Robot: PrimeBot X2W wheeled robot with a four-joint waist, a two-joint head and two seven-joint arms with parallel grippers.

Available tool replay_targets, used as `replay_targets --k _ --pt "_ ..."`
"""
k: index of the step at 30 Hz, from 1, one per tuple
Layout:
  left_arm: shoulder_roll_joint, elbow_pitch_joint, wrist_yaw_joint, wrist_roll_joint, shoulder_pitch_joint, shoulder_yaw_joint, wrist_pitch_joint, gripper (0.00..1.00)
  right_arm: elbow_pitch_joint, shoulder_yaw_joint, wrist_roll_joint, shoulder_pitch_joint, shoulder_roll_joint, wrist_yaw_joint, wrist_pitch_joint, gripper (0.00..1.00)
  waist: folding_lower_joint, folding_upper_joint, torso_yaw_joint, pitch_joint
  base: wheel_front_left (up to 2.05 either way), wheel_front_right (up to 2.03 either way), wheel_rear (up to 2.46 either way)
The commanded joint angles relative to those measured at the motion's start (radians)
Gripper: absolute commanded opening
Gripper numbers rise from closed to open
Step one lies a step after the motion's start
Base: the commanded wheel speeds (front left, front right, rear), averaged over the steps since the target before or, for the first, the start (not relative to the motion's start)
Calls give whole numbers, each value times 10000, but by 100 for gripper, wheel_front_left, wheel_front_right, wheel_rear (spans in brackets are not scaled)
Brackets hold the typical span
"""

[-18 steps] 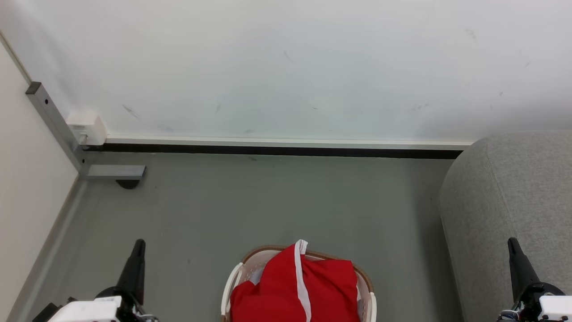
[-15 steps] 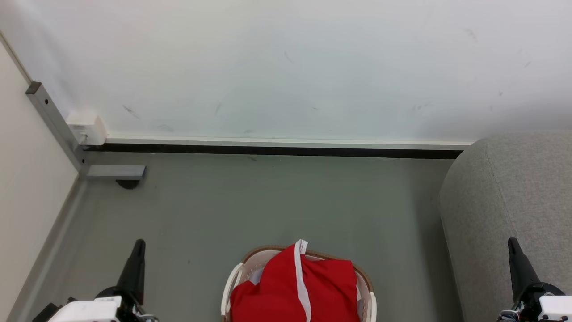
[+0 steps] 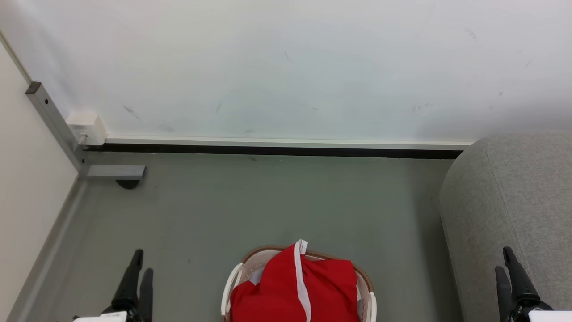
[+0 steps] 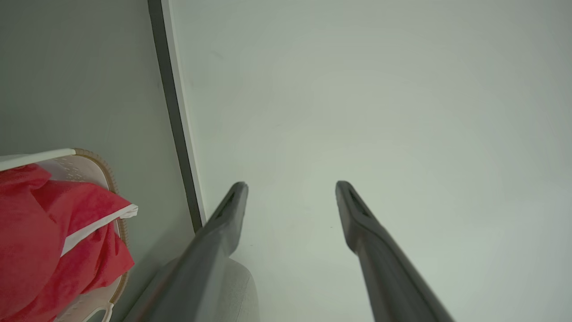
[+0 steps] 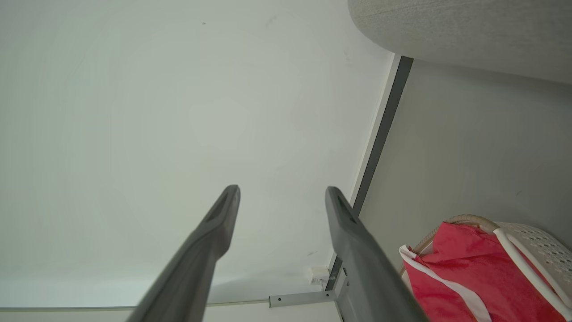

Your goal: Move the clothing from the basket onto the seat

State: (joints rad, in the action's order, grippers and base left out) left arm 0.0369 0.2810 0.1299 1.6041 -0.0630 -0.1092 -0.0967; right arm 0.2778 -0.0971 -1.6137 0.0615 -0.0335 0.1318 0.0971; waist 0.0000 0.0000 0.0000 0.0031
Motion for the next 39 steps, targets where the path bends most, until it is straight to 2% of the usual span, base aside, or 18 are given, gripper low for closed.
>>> replay_targets --k 1,5,13,23,39 --pt "51 -282 2 -54 -194 42 136 100 -296 108 -16 191 -83 -1 -140 100 0 0 0 -1 0 0 0" --pt "65 -509 3 -269 -201 125 338 100 -497 254 172 199 -91 -2 -340 100 0 0 0 -2 0 0 0" --pt "75 -864 3 -1382 -174 180 706 100 -883 498 1145 196 -105 -3 -708 100 0 0 -12 16 0 0 0" --pt "86 -1287 4 -3480 -113 262 1122 100 -1274 891 2820 170 -121 -5 -1126 100 0 0 -66 36 0 0 0" --pt "106 -1805 -124 -7364 105 429 1705 100 -1354 1243 6382 102 -177 -7 -1713 100 0 0 -140 34 0 0 0"
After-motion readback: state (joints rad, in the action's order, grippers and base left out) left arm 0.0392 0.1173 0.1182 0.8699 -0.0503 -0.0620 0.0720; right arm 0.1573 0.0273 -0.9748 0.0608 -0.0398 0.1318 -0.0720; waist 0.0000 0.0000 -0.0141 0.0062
